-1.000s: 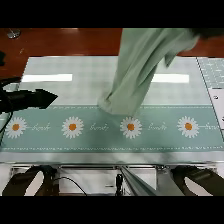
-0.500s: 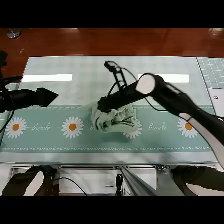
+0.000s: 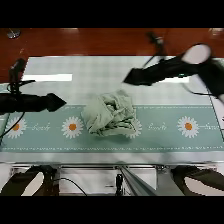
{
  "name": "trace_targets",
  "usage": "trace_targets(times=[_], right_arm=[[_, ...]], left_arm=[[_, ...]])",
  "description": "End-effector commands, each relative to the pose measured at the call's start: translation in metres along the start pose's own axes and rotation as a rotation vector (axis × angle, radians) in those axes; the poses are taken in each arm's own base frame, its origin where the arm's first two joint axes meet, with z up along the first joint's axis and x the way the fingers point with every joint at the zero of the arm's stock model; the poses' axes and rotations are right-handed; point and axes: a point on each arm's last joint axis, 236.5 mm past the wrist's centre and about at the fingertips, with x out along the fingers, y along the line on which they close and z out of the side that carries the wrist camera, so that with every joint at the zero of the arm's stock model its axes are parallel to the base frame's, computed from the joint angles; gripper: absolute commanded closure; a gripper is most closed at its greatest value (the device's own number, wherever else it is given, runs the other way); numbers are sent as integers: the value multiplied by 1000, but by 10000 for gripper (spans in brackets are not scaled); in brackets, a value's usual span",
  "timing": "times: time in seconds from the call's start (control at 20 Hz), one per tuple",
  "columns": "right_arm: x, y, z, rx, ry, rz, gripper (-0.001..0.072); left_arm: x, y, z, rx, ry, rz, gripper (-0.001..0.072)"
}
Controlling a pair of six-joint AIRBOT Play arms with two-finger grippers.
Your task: Fold the shirts.
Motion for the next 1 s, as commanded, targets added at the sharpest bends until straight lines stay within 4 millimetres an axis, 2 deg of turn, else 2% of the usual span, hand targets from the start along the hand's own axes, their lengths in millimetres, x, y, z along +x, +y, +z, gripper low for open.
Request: trace_targets(times=[0.0, 0.05, 0.1, 0.2, 0.3, 0.45, 0.6, 0.65, 0.7, 0.8, 0.95], right_arm=[[-82, -110, -27, 207, -96, -229, 89], [-85, -128, -47, 269, -101, -241, 89], [-83, -140, -66, 313, -100, -245, 90], [-68, -152, -103, 379, -76, -238, 89], [-47, -152, -128, 424, -44, -202, 90], [-30, -142, -135, 462, -66, -116, 90], [-24, -138, -142, 486, -55, -86, 90], [-22, -136, -147, 495, -41, -78, 90], [-20, -132, -151, 507, -29, -58, 90], [-6, -118, -161, 474, 24, -43, 90], [37, -87, -174, 388, 122, -31, 90]], left_arm=[[35, -25, -73, -61, 292, -120, 4], [51, -29, -90, -45, 335, -122, 3], [67, -37, -96, -33, 339, -139, 4], [87, -71, -82, -26, 279, -229, 4], [108, -83, -77, 10, 280, -234, 4], [137, -83, -84, 29, 366, -209, 4], [163, -72, -73, 50, 401, -160, 19], [166, -69, -71, 43, 430, -148, 275], [165, -65, -70, 61, 469, -150, 682], [159, -58, -59, 82, 504, -154, 690], [151, -49, -38, 58, 468, -152, 690]])
